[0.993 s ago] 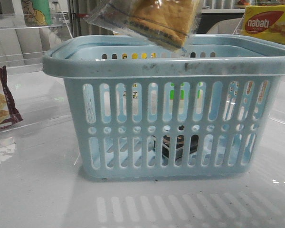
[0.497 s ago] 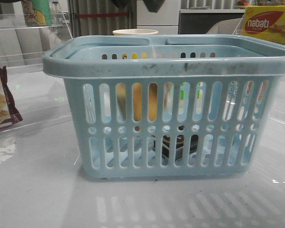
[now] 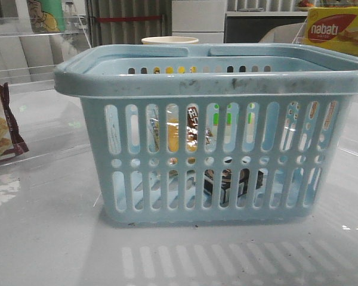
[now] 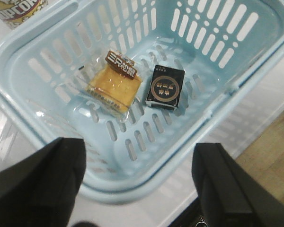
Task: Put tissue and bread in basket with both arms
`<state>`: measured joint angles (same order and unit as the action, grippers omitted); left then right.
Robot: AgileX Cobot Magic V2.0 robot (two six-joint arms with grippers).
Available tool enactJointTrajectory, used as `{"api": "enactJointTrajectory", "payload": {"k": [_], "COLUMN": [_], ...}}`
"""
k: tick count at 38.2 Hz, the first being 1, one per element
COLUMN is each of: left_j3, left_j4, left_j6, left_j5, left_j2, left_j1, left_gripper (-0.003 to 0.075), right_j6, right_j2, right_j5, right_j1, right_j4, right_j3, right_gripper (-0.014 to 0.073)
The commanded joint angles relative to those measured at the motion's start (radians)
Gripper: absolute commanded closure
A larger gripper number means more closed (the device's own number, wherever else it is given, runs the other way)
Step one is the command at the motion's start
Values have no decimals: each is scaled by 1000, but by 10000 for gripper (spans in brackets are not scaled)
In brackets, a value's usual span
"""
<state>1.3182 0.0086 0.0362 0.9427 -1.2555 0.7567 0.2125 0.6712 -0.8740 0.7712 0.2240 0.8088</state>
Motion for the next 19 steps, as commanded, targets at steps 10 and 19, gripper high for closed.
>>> {"api": "enactJointTrajectory", "payload": {"k": [10, 19], "left_j3": [-319, -499], "left_j4": [-9, -9], "left_j6": [-43, -45], "left_j5": [-43, -75], "left_j2": [502, 836], "left_j1": [7, 7], "left_gripper": [192, 192], "right_j6": [-1, -2], "right_j2": [-3, -3], "right_j5": [65, 30], "right_j1": [-1, -1], "right_j4": [28, 108], "right_j3": [25, 25], "right_gripper": [149, 149]}}
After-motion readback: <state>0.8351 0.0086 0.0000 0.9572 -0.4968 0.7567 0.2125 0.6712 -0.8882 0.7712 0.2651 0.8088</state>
